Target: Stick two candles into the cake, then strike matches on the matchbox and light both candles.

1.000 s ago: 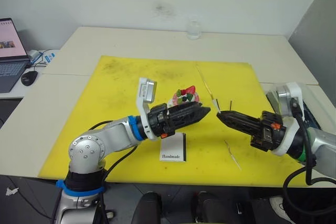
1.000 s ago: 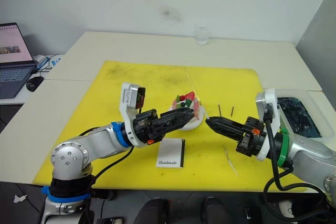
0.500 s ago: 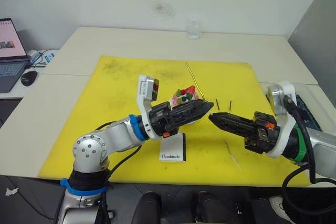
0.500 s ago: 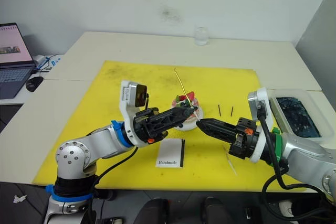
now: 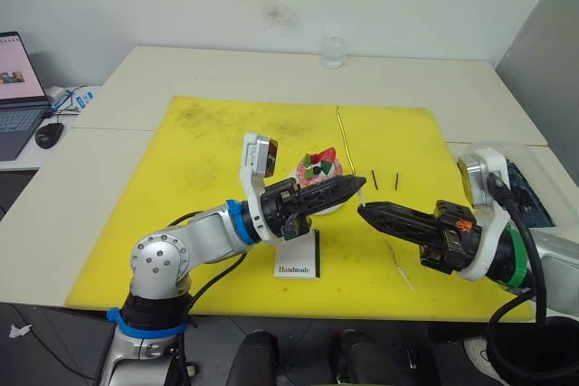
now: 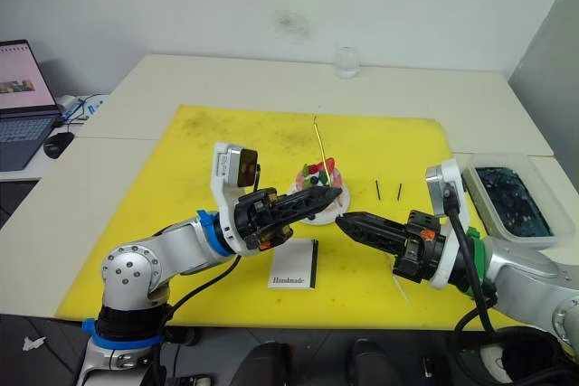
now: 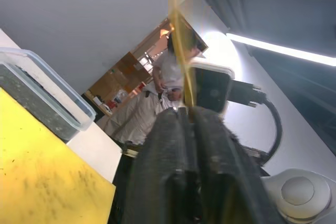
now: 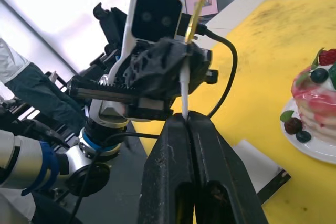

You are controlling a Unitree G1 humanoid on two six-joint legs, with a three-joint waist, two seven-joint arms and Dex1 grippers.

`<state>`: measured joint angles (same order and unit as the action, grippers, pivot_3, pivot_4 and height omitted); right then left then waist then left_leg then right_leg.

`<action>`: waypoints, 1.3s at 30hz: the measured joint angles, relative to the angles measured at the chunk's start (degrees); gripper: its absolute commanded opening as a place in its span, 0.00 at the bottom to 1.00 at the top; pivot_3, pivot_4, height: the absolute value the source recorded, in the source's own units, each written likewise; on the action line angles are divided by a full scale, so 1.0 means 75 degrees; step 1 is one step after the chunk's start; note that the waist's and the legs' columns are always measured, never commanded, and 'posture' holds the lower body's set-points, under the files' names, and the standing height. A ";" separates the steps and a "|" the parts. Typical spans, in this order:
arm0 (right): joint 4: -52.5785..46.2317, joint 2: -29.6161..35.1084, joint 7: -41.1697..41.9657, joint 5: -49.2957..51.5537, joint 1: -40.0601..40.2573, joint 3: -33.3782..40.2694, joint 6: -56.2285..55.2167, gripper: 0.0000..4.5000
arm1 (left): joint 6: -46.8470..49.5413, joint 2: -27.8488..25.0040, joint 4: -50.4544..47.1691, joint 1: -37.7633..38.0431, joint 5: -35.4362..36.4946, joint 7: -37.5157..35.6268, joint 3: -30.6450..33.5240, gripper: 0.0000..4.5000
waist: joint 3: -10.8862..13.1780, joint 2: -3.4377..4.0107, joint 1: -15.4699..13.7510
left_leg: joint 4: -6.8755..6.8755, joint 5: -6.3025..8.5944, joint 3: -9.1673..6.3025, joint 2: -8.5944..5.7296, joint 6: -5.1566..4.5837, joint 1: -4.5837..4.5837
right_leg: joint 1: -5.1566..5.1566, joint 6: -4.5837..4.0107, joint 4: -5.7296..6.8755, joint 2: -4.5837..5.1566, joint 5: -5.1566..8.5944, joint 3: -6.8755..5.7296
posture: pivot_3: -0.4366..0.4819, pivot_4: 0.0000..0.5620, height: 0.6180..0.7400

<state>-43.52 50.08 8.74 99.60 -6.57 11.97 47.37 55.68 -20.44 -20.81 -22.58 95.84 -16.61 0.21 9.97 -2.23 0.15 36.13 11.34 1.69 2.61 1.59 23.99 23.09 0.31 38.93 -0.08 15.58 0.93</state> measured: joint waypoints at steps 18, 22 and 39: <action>0.0055 0.0186 -0.0149 -0.0530 -0.0455 -0.0294 -0.0091 0.29 | -0.0148 -0.0097 0.0006 -0.0027 -0.0485 -0.0275 -0.0005 0.00 | 0.0000 0.0000 -0.0001 | -0.0002 0.0000 -0.0001 0.0001 0.0000 0.0005 | 0.0004 -0.0001 -0.0006 0.0001 0.0001 -0.0001 | 0.48 0.27 1.00; 0.0040 0.0445 0.0337 -0.1811 -0.0534 -0.0509 -0.0056 0.62 | -0.0312 -0.0641 -0.0241 -0.0258 -0.1464 -0.0530 0.0048 0.00 | 0.0001 0.0000 0.0003 | -0.0007 0.0000 0.0002 -0.0002 0.0000 0.0004 | 0.0011 -0.0004 -0.0007 -0.0001 0.0003 -0.0002 | 0.48 0.27 1.00; 0.0173 0.0080 0.1899 -0.6835 -0.1995 -0.2420 -0.0226 0.99 | -0.3077 -0.1203 0.1793 -0.1095 -0.6644 -0.2407 0.0305 0.00 | 0.0003 0.0000 0.0000 | -0.0015 0.0001 0.0003 0.0012 0.0000 0.0055 | 0.0040 -0.0005 -0.0036 0.0004 0.0006 -0.0011 | 0.48 0.27 1.00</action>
<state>-42.22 50.68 22.98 48.34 -21.54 -6.19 45.68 32.60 -29.47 -7.36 -30.79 46.01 -34.67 2.50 9.99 -2.23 0.15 36.02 11.35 1.71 2.70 1.60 24.40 23.40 0.27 38.65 -0.04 15.63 0.85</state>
